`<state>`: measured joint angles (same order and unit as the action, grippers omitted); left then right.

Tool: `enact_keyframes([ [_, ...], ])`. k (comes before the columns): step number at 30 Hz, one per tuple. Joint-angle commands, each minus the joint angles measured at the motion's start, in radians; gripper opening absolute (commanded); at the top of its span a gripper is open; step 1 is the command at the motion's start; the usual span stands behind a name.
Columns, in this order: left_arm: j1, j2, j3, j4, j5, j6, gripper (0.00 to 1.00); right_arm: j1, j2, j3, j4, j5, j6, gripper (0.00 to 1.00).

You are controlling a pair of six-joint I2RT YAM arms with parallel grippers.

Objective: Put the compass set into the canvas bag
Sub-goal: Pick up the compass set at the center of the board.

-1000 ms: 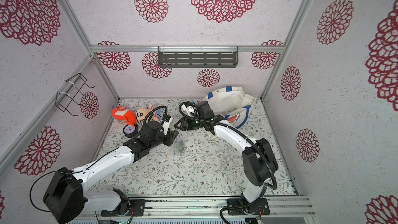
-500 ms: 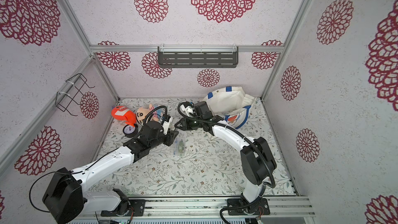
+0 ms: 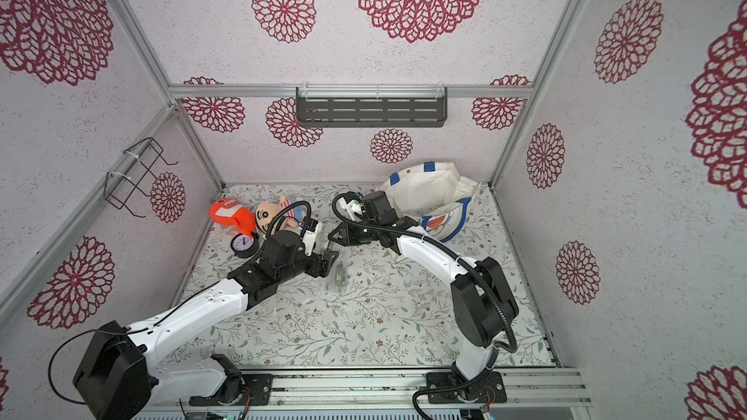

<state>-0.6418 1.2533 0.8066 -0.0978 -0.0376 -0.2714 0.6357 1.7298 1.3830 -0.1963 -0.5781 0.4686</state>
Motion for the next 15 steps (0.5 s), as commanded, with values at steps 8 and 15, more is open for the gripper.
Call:
enact_keyframes([
  [8, -0.004, -0.095, -0.034, -0.075, 0.008, -0.069, 0.86, -0.122, -0.137, 0.221, -0.256, 0.227, -0.196, 0.10],
  [15, -0.004, -0.060, -0.032, -0.103, -0.011, -0.096, 0.85, -0.312, -0.212, 0.281, -0.335, 0.400, -0.239, 0.09],
])
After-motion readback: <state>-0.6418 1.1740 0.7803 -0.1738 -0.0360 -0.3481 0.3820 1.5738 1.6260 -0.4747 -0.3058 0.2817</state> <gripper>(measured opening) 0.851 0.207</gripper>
